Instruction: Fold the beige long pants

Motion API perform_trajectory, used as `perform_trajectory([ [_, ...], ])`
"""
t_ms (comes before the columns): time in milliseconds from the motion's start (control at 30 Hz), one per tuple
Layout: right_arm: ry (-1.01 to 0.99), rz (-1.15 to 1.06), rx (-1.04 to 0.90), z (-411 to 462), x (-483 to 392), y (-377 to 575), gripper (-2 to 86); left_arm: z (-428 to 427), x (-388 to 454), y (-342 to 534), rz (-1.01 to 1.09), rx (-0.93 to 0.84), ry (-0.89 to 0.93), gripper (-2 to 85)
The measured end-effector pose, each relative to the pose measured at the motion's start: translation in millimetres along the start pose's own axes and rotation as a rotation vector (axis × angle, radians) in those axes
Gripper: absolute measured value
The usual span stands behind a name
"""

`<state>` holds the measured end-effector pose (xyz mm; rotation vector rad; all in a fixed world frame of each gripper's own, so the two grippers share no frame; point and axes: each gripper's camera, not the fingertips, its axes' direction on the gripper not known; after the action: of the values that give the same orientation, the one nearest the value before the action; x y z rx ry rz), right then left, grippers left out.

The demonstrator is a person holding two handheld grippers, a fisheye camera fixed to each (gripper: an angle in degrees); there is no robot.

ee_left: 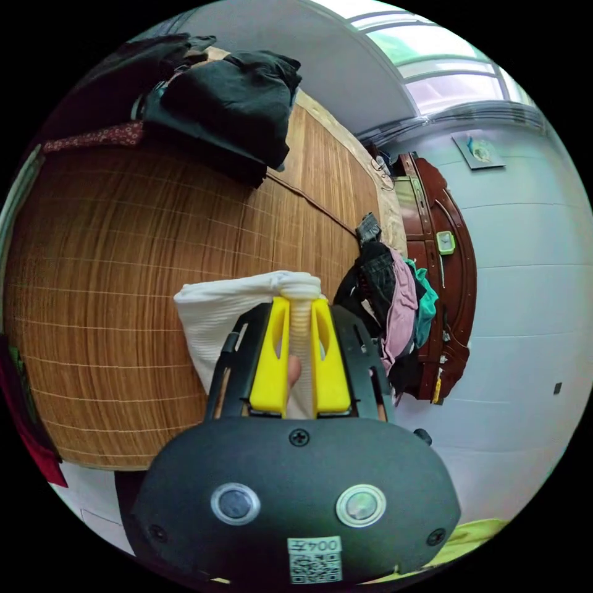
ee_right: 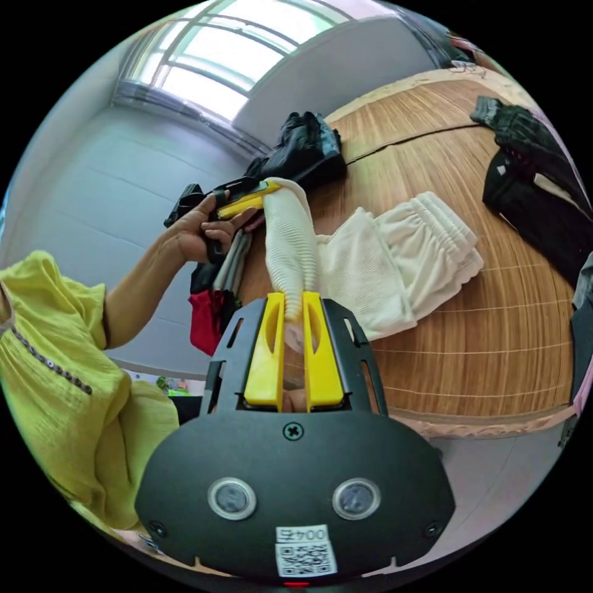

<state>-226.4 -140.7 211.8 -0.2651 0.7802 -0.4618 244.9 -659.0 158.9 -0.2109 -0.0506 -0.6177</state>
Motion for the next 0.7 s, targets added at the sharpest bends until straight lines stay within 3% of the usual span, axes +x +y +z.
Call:
perform_trajectory([
  [300,-0.039,0.127,-0.009,-18.8,209.8,-18.8,4.8,182.7,16.3,-39.2,0.060,-0.088,-0.110,6.3],
  [433,-0.059,0.233,-0.018,-2.1,287.7,-17.8,5.8,246.2,-4.2,-52.1,0.113,-0.184,-0.060,9.0],
  [533,-0.183,0.404,-0.002,17.2,343.1,-5.3,7.2,272.1,-24.2,-58.6,0.112,-0.301,0.072,12.3],
  [700,-0.242,0.518,0.218,6.3,359.8,33.8,9.5,235.4,-39.9,-39.6,0.230,-0.267,0.193,12.4],
])
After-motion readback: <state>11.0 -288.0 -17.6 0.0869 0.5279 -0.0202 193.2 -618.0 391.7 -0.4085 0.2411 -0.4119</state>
